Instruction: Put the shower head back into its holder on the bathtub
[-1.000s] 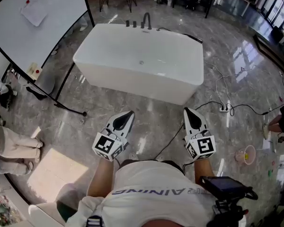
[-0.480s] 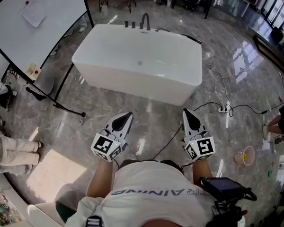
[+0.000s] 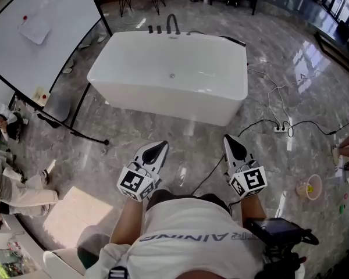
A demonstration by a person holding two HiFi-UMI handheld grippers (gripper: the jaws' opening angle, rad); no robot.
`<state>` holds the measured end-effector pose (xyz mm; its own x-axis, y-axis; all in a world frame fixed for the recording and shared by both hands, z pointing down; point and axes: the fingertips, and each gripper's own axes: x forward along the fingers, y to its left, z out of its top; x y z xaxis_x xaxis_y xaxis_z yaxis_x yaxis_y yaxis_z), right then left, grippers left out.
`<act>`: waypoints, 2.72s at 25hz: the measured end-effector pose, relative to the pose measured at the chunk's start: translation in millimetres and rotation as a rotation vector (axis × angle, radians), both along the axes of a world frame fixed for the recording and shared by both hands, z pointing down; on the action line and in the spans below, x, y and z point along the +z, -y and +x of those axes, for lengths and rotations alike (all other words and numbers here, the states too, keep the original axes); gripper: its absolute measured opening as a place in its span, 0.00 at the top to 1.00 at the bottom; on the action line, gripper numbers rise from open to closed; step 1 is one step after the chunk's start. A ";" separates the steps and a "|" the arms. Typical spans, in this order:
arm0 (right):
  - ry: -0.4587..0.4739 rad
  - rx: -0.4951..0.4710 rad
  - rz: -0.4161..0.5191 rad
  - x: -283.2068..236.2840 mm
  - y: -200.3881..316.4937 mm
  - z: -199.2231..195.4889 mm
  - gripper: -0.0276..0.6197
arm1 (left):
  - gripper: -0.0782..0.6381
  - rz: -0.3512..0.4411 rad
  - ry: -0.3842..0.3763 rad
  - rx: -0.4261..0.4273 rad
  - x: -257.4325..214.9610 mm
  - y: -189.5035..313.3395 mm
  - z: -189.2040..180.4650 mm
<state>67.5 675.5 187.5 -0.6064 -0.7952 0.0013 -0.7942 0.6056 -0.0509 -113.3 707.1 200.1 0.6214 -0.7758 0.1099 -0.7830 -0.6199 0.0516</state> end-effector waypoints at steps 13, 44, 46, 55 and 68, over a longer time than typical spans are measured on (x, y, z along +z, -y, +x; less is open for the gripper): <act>-0.020 0.013 -0.034 18.1 51.3 32.4 0.95 | 0.87 -0.026 -0.014 0.025 14.5 57.2 34.7; -0.130 0.128 -0.084 21.1 319.8 -158.1 0.95 | 0.87 -0.077 -0.095 0.062 52.0 335.9 -177.1; -0.130 0.130 -0.082 19.4 328.7 -161.1 0.95 | 0.87 -0.081 -0.094 0.066 50.4 343.3 -177.5; -0.094 0.150 -0.055 19.8 395.7 -136.2 0.95 | 0.87 -0.069 -0.070 0.065 45.1 407.1 -155.9; -0.034 0.137 -0.063 27.3 537.3 -22.3 0.95 | 0.87 -0.069 -0.006 0.112 37.3 555.1 -28.8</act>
<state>45.2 138.2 214.8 -0.4914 -0.8679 0.0729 -0.8708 0.4883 -0.0572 -142.1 152.0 237.4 0.7043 -0.6925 0.1566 -0.7089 -0.6980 0.1015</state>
